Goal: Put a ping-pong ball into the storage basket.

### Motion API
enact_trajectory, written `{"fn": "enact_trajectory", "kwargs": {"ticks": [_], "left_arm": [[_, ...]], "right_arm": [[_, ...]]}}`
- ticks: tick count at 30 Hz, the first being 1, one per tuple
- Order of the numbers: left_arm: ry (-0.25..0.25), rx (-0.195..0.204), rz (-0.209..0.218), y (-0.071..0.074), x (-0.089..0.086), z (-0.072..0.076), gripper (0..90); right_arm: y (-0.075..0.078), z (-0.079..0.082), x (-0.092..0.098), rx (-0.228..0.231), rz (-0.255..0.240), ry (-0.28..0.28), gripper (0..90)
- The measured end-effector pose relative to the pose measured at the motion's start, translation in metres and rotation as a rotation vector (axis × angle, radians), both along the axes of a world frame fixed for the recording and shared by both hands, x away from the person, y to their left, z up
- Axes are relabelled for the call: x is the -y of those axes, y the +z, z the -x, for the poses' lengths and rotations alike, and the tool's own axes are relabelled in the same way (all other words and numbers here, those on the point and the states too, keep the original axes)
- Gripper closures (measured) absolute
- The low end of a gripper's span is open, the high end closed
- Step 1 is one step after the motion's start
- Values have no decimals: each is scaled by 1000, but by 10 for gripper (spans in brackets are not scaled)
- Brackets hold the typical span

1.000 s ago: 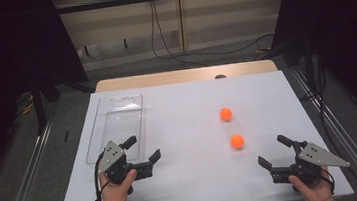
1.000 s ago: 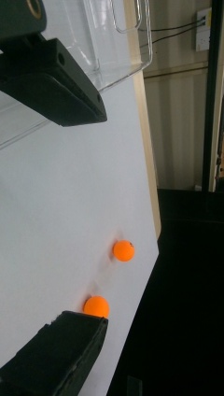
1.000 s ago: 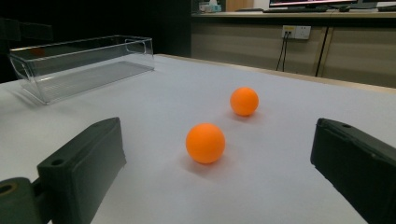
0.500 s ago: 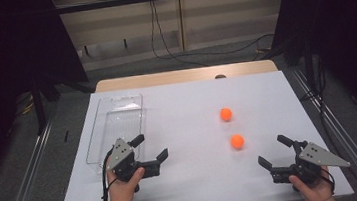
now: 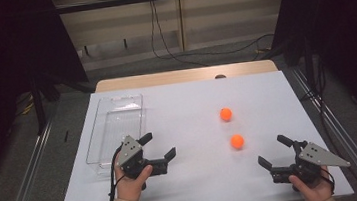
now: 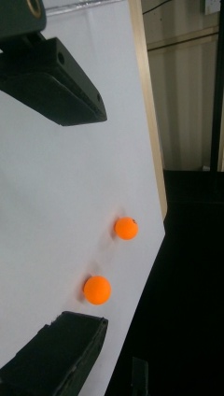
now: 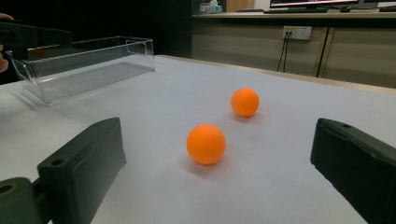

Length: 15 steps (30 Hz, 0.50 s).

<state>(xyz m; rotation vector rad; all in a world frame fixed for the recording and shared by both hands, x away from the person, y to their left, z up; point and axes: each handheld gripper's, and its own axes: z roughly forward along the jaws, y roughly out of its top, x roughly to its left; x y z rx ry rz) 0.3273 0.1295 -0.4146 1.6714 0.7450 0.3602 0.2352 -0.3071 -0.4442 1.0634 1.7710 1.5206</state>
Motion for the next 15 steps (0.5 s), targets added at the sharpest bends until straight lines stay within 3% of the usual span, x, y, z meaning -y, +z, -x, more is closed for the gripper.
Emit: {"fn": "enact_trajectory", "kwargs": {"ticks": [15], "left_arm": [[-32, -9, -12, -3, 17, -5, 30]], "right_arm": [[0, 0, 0, 6, 1, 3, 26]]}}
